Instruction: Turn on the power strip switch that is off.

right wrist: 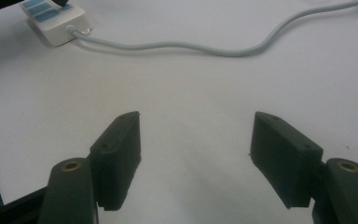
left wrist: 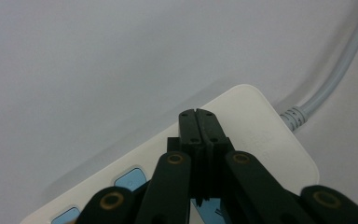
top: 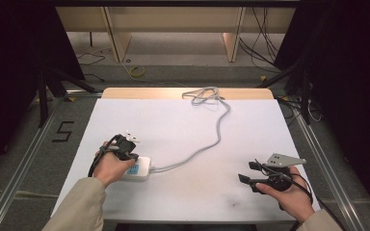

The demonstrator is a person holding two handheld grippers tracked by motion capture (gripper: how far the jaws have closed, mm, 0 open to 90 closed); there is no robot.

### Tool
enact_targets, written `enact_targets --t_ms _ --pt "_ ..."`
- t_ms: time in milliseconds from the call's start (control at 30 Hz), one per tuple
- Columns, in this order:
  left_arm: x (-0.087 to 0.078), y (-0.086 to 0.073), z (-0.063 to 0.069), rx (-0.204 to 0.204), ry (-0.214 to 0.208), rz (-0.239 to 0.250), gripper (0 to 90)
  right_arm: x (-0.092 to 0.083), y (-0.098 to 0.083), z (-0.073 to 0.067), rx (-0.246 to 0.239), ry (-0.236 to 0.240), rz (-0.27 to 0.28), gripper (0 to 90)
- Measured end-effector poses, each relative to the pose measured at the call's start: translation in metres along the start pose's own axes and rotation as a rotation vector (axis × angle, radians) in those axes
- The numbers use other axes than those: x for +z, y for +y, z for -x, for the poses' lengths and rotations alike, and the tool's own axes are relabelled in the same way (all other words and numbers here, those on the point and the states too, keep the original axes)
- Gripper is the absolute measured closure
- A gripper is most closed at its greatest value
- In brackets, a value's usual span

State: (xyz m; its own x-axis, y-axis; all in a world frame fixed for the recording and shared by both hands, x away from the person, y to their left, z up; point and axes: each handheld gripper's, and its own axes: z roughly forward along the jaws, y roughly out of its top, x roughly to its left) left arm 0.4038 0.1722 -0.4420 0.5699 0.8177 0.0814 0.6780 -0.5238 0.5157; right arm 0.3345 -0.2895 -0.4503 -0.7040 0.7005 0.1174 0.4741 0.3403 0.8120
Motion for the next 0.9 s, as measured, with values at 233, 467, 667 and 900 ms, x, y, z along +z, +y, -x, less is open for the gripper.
enact_targets --t_ms 233,467,667,900 --pt "0.0011 0.0015 0.0037 0.028 0.024 -0.011 90.0 -0.0001 -0.0001 -0.0001 0.0 0.002 -0.002 33.9" --pt "0.0022 0.0025 0.0049 0.04 0.032 -0.018 90.0 -0.0002 -0.0001 -0.0001 0.0 0.002 -0.001 33.9" --pt "0.0031 0.0033 0.006 0.049 0.038 -0.028 90.0 -0.0003 -0.0001 -0.0004 0.001 0.002 -0.001 33.9" --pt "0.0037 0.0038 0.0079 0.063 0.049 -0.035 90.0 -0.0003 0.0 -0.0007 0.001 0.003 -0.002 33.9"
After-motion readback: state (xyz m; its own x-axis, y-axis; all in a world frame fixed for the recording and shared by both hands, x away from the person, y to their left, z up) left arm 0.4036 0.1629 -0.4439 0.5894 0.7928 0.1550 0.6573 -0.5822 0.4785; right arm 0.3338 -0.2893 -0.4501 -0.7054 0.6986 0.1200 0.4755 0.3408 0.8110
